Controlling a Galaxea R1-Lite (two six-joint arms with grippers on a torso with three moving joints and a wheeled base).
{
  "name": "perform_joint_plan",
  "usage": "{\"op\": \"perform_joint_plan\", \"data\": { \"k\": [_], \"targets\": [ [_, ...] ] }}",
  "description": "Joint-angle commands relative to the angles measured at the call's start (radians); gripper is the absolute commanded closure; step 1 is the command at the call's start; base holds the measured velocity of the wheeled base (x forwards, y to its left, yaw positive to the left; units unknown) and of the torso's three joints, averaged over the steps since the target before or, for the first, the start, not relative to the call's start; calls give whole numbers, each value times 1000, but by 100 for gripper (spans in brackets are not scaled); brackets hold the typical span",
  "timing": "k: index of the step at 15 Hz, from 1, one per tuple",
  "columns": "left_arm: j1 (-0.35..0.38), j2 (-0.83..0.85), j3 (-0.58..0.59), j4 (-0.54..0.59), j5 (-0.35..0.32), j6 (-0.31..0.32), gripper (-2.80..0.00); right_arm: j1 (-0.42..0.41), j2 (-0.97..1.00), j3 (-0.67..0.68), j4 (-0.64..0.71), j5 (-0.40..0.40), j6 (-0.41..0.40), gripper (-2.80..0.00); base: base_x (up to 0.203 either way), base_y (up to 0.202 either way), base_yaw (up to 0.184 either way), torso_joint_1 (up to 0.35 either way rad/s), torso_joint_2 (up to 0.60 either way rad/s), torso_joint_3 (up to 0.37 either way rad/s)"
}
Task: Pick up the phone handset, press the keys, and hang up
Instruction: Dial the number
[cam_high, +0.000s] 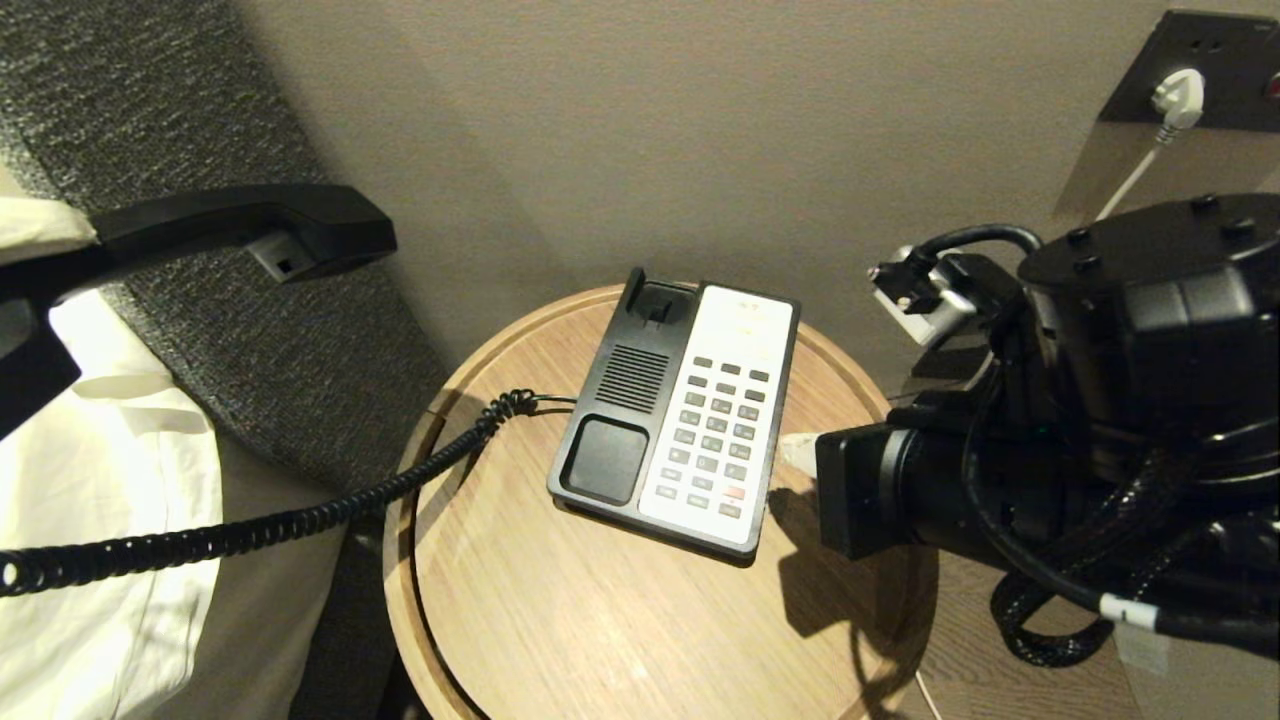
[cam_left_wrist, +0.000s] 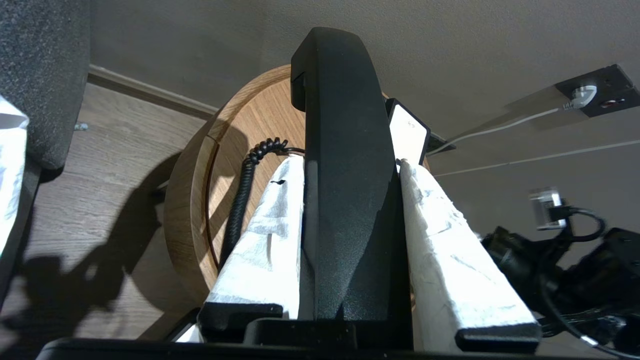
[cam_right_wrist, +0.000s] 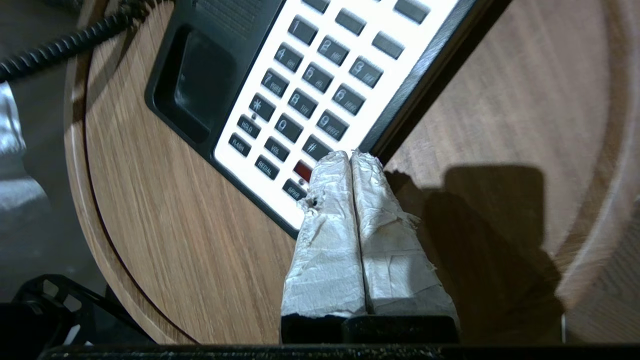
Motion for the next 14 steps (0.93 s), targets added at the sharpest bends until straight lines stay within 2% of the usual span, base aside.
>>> {"op": "perform_joint_plan", "data": {
  "k": [1, 4, 14],
  "targets": [
    [3, -4, 0, 2, 3, -4, 0, 16, 33, 2, -19, -5, 2, 0, 0, 0, 0, 0, 0, 0],
    [3, -10, 10, 2, 3, -4, 0, 18, 53, 24, -82, -7, -1, 0, 0, 0, 0, 0, 0, 0],
    [3, -15, 8, 1, 3, -4, 0, 18, 90, 40, -114, -29, -1, 0, 0, 0, 0, 0, 0, 0]
  ]
}}
